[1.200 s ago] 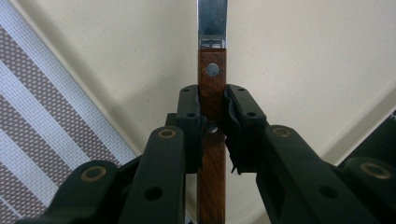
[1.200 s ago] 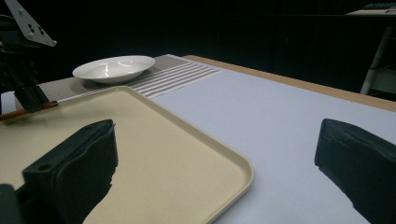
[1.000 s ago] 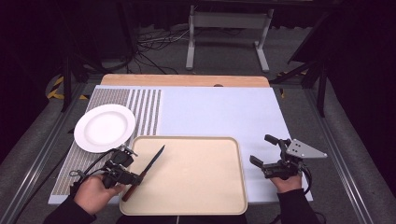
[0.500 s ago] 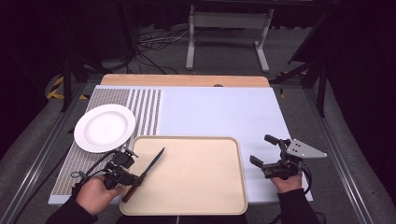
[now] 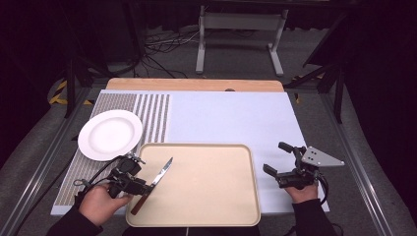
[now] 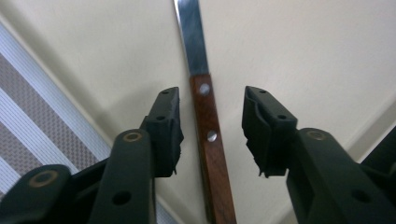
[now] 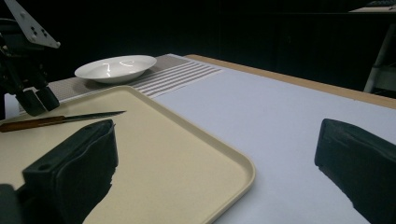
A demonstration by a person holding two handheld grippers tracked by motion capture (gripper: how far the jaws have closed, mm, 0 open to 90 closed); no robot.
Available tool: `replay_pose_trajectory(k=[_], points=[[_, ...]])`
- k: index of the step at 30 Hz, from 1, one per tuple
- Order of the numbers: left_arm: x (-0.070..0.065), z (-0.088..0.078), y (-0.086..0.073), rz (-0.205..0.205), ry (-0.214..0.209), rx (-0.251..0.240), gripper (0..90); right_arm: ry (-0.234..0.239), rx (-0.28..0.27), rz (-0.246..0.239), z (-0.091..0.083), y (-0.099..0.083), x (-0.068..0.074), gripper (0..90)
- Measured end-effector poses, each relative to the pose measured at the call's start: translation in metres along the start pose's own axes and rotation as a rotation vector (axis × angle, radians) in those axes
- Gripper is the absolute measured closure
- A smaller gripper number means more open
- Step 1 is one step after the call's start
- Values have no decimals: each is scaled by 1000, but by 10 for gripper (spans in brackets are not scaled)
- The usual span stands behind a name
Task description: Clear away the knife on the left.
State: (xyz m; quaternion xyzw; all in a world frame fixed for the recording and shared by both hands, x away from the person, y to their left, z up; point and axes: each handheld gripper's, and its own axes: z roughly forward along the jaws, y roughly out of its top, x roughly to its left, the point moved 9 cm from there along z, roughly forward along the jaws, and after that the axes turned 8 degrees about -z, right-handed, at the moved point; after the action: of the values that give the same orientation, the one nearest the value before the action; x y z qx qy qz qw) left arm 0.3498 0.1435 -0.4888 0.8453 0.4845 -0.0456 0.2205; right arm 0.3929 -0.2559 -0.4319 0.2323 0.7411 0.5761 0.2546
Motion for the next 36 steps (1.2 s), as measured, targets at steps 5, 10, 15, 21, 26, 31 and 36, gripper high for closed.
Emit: replay_pose_trajectory(k=[5, 10, 15, 21, 26, 31, 36], points=[[-13, -3, 10, 86, 20, -52, 898, 3, 3, -1, 1, -1, 0, 2], [-30, 9, 16, 135, -3, -50, 900, 4, 1, 3, 0, -1, 0, 3], [-36, 19, 18, 148, -17, -34, 900, 4, 1, 3, 0, -1, 0, 2], [-33, 29, 20, 141, -13, -7, 900, 7, -2, 3, 1, -1, 0, 3], [-25, 35, 17, 132, 5, 15, 900, 5, -2, 7, 0, -1, 0, 2], [-15, 36, 17, 120, 21, 14, 900, 5, 2, 6, 1, -1, -1, 2], [-6, 37, 18, 99, 18, 4, 900, 5, -1, 3, 0, -1, -1, 2]])
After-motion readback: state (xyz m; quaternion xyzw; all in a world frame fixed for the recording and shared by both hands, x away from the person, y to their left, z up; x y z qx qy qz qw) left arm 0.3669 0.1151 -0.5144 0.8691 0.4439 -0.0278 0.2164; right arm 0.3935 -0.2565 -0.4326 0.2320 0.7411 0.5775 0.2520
